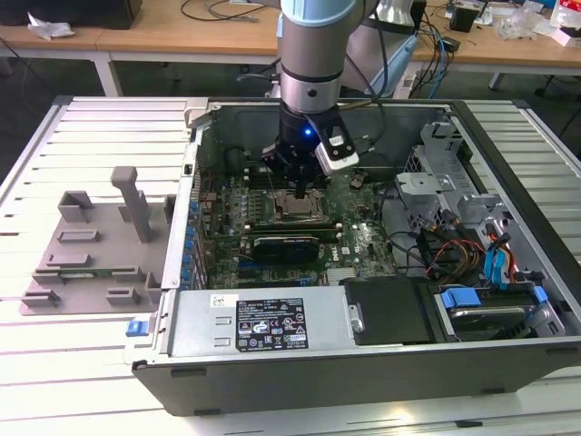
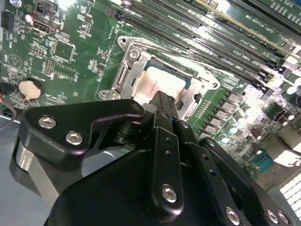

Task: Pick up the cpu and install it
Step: 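Close the cpu cover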

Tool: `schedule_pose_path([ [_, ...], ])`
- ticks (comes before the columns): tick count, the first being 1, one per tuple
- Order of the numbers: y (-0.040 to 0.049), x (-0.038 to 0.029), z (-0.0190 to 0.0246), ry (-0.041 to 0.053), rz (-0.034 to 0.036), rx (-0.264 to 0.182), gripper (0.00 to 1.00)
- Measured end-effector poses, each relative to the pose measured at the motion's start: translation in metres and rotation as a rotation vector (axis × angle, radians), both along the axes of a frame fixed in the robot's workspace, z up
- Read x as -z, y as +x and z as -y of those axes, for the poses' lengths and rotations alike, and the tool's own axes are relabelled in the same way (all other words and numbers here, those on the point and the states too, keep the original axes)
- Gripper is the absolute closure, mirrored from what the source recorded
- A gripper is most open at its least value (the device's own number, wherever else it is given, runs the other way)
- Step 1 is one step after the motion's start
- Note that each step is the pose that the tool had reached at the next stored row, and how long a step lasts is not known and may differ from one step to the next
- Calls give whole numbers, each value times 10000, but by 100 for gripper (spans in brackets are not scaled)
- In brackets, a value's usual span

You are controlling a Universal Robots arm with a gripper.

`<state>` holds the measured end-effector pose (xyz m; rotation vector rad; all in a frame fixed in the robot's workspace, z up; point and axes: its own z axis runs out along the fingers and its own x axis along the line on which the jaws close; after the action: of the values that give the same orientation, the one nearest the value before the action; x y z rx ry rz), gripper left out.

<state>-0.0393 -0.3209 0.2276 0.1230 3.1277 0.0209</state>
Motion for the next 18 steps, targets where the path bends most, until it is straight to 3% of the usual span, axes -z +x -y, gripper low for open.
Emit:
schedule_pose_path([
  [18, -116, 72, 1, 0, 0, -193, 89],
])
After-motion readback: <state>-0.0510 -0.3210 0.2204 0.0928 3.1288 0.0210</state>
